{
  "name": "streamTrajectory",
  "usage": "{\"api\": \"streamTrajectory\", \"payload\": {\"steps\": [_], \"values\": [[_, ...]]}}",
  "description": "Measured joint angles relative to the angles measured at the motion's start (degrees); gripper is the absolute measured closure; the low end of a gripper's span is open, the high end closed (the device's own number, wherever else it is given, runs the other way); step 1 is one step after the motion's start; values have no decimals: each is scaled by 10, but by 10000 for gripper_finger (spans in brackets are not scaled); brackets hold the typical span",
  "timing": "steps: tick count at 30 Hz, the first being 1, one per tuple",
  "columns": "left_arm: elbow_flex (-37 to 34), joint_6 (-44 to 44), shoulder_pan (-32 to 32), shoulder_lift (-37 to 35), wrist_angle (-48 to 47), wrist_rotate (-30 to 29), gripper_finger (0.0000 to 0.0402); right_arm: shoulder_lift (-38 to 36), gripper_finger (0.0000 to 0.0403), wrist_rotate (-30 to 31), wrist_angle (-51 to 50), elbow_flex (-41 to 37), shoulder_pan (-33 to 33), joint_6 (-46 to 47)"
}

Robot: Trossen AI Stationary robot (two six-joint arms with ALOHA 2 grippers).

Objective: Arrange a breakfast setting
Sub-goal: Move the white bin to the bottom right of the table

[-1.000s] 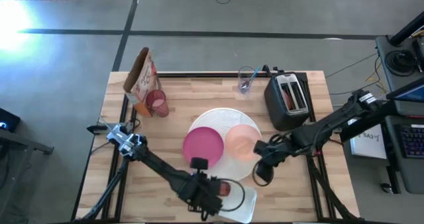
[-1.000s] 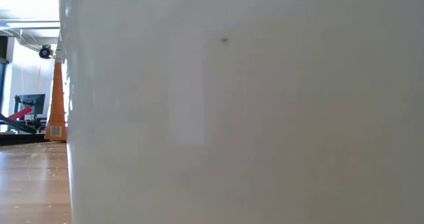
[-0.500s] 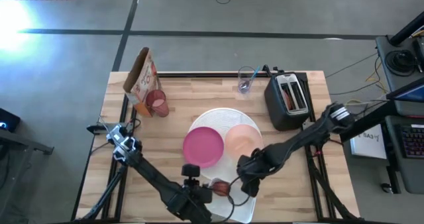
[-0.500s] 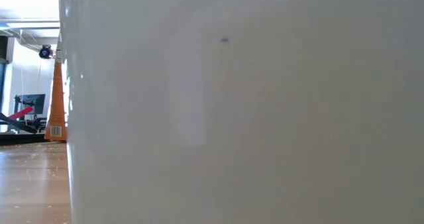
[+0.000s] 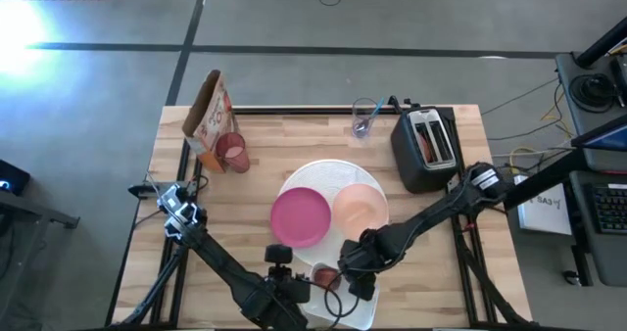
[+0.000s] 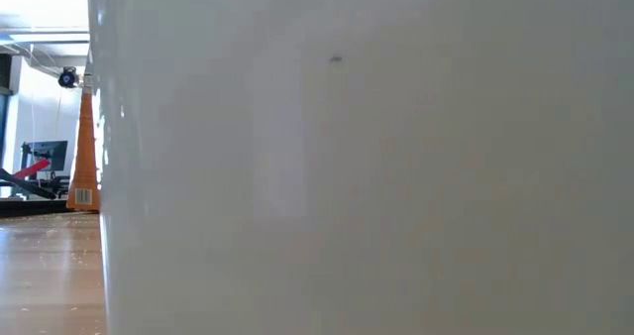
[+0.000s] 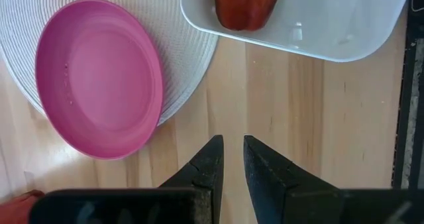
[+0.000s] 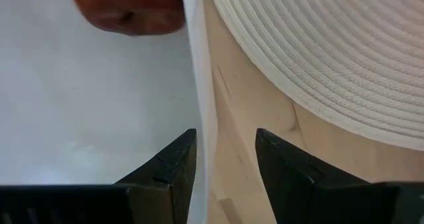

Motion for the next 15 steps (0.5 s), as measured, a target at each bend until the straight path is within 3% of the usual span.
{"api": "streamTrajectory", "payload": {"steps": [9, 15], "values": [[0, 0, -1, 0, 0, -1, 359, 26, 259, -1, 1, 0, 0, -15], [0, 0, -2, 0, 0, -6, 359, 26, 284, -1, 1, 0, 1, -18]]}}
